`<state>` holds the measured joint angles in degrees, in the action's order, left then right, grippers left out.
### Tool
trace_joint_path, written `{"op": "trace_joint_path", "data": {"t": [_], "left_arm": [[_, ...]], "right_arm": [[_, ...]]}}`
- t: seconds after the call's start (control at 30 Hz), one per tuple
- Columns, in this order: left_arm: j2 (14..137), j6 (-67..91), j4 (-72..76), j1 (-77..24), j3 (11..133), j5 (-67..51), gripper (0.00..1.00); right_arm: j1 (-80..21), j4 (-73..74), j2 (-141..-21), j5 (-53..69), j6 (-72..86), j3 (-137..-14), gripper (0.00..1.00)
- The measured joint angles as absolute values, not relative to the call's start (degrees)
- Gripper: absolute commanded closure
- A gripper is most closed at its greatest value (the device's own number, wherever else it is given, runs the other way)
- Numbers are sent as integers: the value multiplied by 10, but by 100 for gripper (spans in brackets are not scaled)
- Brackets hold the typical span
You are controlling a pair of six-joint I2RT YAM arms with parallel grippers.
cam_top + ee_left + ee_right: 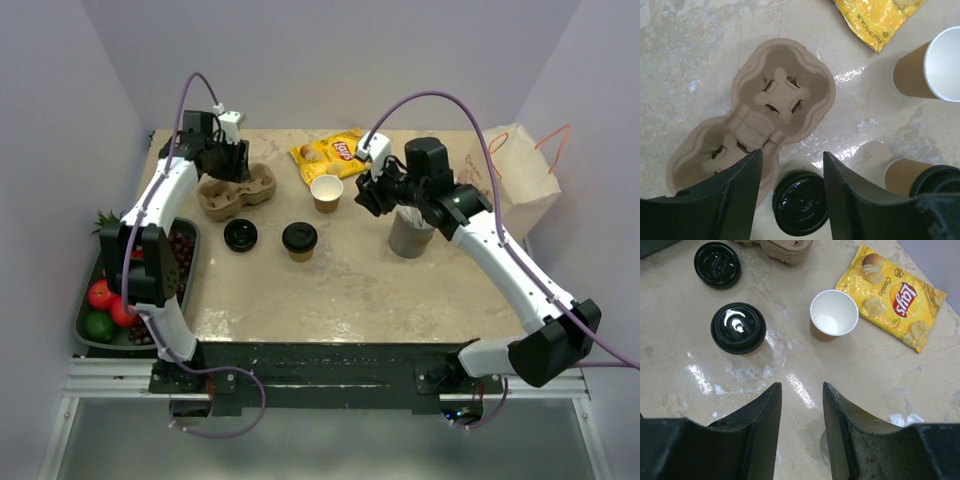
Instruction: Pack the takeout coffee
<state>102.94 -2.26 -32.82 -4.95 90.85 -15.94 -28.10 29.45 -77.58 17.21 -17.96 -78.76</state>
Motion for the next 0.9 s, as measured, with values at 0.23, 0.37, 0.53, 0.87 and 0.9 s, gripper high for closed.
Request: {"op": "trace_joint_path", "data": {"t": [0.23,0.37,0.53,0.87,0.9], "left_arm": [[1118,-181,-403,-48,1042,-180,46],[1168,-313,-465,-46,1134,-190,48],[1251,-430,-538,-40,1230,-188,50],[1310,-518,-629,-22,1268,-212,50],[1310,-519,-631,-21,1268,-215,50]], "right_arm": [[-281,292,-768,175,-176,-769,56],[-281,291,-764,177,-176,-759,56],[-281,296,-763,177,-178,-751,55],[-266,300,-739,178,-181,-726,54],[-265,300,-739,178,-181,-725,54]]}}
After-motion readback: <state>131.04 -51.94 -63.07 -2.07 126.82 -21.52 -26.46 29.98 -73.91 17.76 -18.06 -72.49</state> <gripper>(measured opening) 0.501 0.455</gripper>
